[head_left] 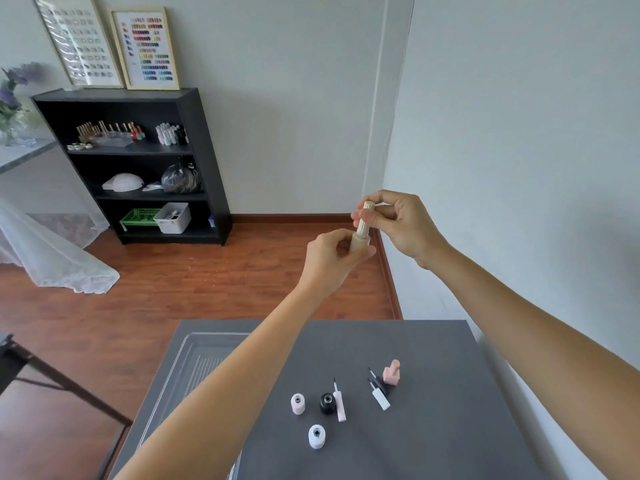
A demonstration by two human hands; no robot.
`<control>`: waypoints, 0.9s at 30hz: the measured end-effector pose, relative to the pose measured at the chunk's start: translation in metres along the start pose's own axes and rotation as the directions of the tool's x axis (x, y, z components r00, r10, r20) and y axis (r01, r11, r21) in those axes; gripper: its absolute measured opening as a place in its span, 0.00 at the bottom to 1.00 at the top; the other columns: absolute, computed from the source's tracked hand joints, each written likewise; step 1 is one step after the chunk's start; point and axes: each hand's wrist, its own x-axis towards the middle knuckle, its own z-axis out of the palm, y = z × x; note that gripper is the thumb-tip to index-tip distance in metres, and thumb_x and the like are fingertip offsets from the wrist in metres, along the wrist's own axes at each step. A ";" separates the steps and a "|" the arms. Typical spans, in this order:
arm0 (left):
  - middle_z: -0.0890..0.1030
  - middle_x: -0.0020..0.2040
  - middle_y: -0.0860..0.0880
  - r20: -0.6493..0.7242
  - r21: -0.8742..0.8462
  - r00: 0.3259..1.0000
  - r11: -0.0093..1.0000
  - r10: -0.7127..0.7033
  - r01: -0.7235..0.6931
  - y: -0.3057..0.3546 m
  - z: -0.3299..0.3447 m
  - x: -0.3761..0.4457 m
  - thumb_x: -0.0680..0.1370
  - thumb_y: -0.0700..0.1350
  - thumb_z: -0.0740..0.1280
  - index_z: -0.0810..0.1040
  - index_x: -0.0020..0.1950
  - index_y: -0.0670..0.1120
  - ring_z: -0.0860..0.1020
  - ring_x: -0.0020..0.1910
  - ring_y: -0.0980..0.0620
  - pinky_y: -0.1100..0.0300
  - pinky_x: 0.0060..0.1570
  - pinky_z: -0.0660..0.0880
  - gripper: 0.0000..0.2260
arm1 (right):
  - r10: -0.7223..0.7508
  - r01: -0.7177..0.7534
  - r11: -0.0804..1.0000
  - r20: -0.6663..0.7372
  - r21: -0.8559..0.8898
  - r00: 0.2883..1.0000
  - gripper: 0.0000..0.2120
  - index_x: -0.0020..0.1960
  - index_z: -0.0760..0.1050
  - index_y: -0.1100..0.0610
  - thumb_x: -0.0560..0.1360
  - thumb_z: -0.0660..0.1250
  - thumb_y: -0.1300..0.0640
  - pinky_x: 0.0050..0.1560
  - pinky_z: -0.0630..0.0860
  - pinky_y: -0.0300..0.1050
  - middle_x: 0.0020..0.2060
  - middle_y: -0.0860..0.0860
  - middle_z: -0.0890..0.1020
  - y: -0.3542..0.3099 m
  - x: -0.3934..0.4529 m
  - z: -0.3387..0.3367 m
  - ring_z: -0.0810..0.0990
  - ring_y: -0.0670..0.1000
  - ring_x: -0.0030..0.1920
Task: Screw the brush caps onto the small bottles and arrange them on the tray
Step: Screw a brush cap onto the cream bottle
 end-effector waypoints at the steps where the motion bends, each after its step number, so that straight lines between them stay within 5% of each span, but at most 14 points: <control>1: 0.85 0.40 0.53 0.044 0.027 0.999 0.999 -0.031 0.030 -0.012 0.003 -0.004 0.74 0.52 0.75 0.83 0.53 0.48 0.77 0.32 0.62 0.72 0.32 0.70 0.12 | 0.032 -0.032 0.999 0.016 -0.016 0.999 0.03 0.48 0.80 0.55 0.75 0.71 0.57 0.54 0.79 0.40 0.43 0.52 0.87 0.014 -0.005 0.002 0.86 0.49 0.48; 6: 0.78 0.61 0.51 0.265 0.229 0.935 0.957 -0.237 0.178 -0.078 0.017 -0.026 0.75 0.53 0.74 0.69 0.73 0.47 0.78 0.56 0.55 0.66 0.52 0.74 0.30 | 0.183 -0.199 0.972 -0.127 -0.122 0.975 0.03 0.44 0.81 0.53 0.73 0.74 0.55 0.46 0.77 0.40 0.38 0.47 0.87 0.090 -0.036 0.009 0.84 0.47 0.40; 10: 0.77 0.65 0.46 0.415 0.424 0.830 0.886 -0.372 0.186 -0.137 0.020 -0.055 0.76 0.48 0.74 0.70 0.73 0.43 0.76 0.64 0.49 0.61 0.58 0.72 0.27 | 0.305 -0.363 0.902 -0.250 -0.233 0.919 0.02 0.42 0.82 0.56 0.71 0.74 0.58 0.45 0.76 0.42 0.38 0.49 0.85 0.153 -0.063 -0.001 0.83 0.54 0.41; 13: 0.78 0.65 0.46 0.509 0.543 0.726 0.827 -0.462 0.146 -0.170 0.023 -0.074 0.75 0.45 0.74 0.74 0.69 0.42 0.76 0.65 0.48 0.57 0.63 0.73 0.24 | 0.369 -0.454 0.839 -0.298 -0.301 0.880 0.02 0.42 0.83 0.58 0.70 0.74 0.62 0.45 0.74 0.35 0.39 0.50 0.85 0.193 -0.084 -0.009 0.84 0.55 0.45; 18: 0.79 0.65 0.50 0.548 0.638 0.631 0.762 -0.549 0.109 -0.202 0.028 -0.096 0.73 0.44 0.73 0.76 0.67 0.45 0.77 0.64 0.49 0.51 0.63 0.74 0.22 | 0.466 -0.544 0.740 -0.281 -0.396 0.839 0.07 0.47 0.84 0.60 0.68 0.74 0.64 0.60 0.76 0.51 0.42 0.55 0.86 0.236 -0.113 -0.009 0.84 0.55 0.47; 23: 0.82 0.59 0.52 0.546 0.665 0.637 0.744 -0.545 0.066 -0.218 0.035 -0.109 0.71 0.43 0.74 0.79 0.62 0.48 0.80 0.56 0.49 0.60 0.51 0.71 0.20 | 0.497 -0.566 0.698 -0.273 -0.438 0.824 0.08 0.47 0.84 0.59 0.68 0.74 0.64 0.45 0.65 0.19 0.41 0.54 0.86 0.256 -0.122 0.000 0.84 0.54 0.46; 27: 0.83 0.53 0.51 0.517 0.665 0.687 0.745 -0.511 0.053 -0.222 0.040 -0.115 0.71 0.42 0.73 0.81 0.58 0.48 0.81 0.52 0.48 0.60 0.50 0.73 0.16 | 0.502 -0.565 0.693 -0.263 -0.448 0.824 0.09 0.48 0.84 0.60 0.69 0.74 0.65 0.45 0.68 0.29 0.42 0.54 0.86 0.262 -0.124 0.004 0.83 0.53 0.45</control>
